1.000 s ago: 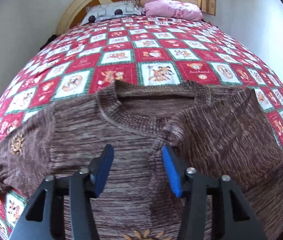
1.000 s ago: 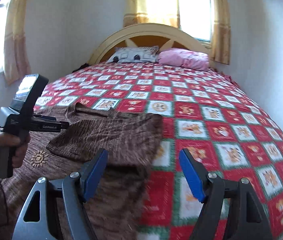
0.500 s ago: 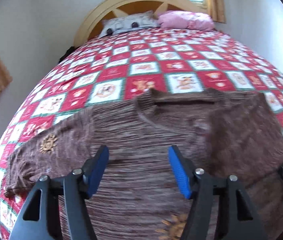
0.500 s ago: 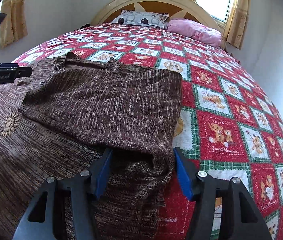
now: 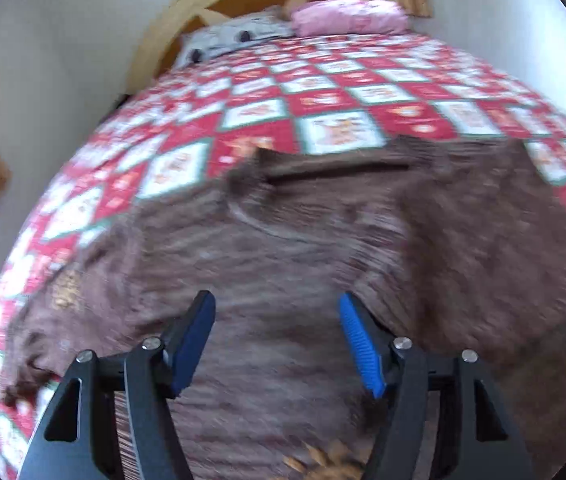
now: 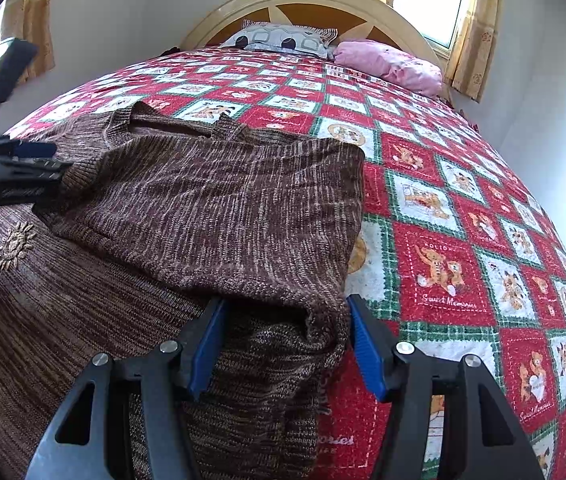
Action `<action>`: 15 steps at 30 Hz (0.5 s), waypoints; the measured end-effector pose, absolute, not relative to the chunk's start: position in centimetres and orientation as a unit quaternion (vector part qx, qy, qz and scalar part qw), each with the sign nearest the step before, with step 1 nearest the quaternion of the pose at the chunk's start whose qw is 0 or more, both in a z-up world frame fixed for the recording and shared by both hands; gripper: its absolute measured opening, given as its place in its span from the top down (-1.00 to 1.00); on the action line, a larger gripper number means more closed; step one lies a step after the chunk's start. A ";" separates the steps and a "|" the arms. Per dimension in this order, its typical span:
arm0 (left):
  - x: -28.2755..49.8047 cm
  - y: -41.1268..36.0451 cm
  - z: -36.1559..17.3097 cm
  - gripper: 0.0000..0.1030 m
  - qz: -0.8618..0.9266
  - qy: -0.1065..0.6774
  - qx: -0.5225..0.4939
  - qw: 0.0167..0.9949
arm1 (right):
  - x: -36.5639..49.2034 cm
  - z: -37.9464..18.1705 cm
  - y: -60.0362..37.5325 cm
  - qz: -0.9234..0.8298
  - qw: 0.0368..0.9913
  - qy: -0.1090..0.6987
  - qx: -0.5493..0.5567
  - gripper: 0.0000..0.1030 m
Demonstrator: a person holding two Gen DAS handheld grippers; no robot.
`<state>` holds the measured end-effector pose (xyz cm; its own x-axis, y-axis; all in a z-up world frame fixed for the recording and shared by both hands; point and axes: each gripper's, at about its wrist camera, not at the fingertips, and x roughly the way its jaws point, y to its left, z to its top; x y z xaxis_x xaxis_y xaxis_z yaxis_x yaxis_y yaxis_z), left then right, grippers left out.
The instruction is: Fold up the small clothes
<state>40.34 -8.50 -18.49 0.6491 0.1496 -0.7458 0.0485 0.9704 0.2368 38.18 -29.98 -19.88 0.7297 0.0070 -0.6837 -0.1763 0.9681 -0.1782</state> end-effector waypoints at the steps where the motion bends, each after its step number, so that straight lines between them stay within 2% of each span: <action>1: 41.0 -8.4 -18.5 -0.32 0.041 0.412 0.129 0.901 | 38.2 -19.9 -30.0 0.050 0.923 0.364 -0.116 -0.17; 6: 42.9 -6.4 -18.6 -0.31 0.071 0.418 0.121 0.898 | 38.2 -19.9 -30.0 0.052 0.923 0.366 -0.111 -0.17; 10: 40.4 -7.2 -18.4 -0.40 0.011 0.419 0.126 0.899 | 38.3 -20.0 -30.0 0.052 0.922 0.367 -0.109 -0.19; 15: 38.2 -9.2 -18.6 -0.41 -0.032 0.417 0.143 0.897 | 38.3 -20.0 -30.0 0.049 0.923 0.365 -0.113 -0.20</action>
<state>38.25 -9.18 -18.64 0.6498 0.0626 -0.7576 0.1756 0.9573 0.2297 38.26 -29.96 -19.98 0.7282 0.0080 -0.6853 -0.1738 0.9694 -0.1733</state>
